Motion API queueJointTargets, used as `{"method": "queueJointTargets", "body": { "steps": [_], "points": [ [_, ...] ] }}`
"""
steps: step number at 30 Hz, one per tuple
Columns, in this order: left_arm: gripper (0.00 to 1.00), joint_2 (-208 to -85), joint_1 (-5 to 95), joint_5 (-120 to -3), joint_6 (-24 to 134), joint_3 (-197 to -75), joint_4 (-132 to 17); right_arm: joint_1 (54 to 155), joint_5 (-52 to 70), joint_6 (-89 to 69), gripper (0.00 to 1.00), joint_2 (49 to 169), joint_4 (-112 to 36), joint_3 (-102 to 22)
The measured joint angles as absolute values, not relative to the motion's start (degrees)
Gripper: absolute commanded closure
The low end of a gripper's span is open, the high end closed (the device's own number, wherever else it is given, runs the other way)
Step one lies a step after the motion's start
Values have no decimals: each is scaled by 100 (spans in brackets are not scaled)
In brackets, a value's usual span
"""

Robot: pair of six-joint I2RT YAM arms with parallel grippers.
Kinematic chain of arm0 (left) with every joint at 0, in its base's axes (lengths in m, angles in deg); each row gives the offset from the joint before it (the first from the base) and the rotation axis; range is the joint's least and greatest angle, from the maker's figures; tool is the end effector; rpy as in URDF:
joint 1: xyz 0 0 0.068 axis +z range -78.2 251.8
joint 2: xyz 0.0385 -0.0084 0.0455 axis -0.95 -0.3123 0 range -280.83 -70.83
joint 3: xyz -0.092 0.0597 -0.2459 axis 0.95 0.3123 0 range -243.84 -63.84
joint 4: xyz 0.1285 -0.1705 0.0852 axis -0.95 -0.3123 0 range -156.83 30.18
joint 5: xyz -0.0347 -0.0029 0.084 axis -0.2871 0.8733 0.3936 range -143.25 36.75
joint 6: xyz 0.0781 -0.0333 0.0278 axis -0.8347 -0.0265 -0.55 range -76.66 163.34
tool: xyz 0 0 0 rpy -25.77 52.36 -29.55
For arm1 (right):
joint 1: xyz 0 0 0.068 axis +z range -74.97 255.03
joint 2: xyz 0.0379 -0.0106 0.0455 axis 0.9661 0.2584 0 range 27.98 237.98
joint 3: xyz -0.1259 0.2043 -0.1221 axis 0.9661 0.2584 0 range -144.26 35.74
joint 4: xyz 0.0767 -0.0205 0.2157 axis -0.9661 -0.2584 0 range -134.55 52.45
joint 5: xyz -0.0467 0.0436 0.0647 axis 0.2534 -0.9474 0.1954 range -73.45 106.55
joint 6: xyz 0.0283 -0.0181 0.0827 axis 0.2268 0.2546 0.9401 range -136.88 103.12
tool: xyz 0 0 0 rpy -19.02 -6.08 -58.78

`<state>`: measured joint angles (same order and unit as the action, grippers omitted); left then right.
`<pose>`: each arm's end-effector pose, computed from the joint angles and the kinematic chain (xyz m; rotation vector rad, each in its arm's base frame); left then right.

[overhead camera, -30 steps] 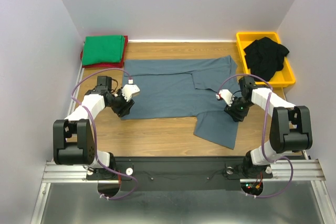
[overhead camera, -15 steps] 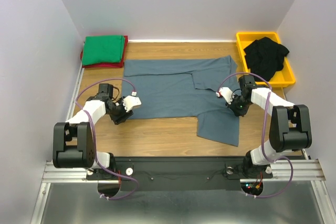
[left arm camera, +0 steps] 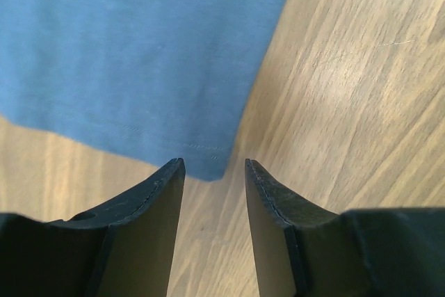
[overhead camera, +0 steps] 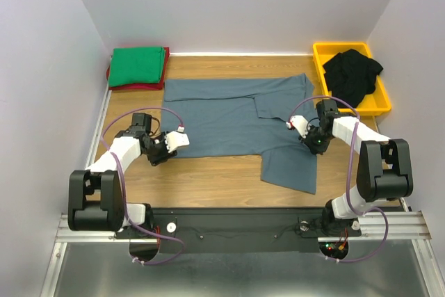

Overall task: Fold and stack the t-shirts
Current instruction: Fold the tshirt

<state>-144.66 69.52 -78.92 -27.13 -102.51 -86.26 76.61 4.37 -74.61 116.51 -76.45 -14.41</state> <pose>0.2222 -0.0432 0.1628 1.5898 1.9163 -0.1162 0.2489 0.0237 0.1417 -1.4369 2.4548 0.1185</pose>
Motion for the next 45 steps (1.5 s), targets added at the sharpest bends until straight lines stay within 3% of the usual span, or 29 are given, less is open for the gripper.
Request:
{"method": "queueJointTargets", "body": {
  "steps": [3, 11, 25, 45],
  "points": [
    [57, -14697, 6913, -7811, -2722, -10138, -8462, 7661, 437, -7450, 100, 11649, -7645, -1441],
    [100, -14785, 6875, -7746, -2825, -10035, -8137, 7661, 435, -7452, 99, 11329, -7638, -1159],
    [100, -14057, 6875, -7645, -3207, -9808, -8917, 7661, 415, -7254, 100, 9931, -8735, -757],
    [100, -15130, 7048, -8089, -3271, -11709, -10005, 7626, 410, -7177, 99, 10995, -9142, -2307]
  ]
}}
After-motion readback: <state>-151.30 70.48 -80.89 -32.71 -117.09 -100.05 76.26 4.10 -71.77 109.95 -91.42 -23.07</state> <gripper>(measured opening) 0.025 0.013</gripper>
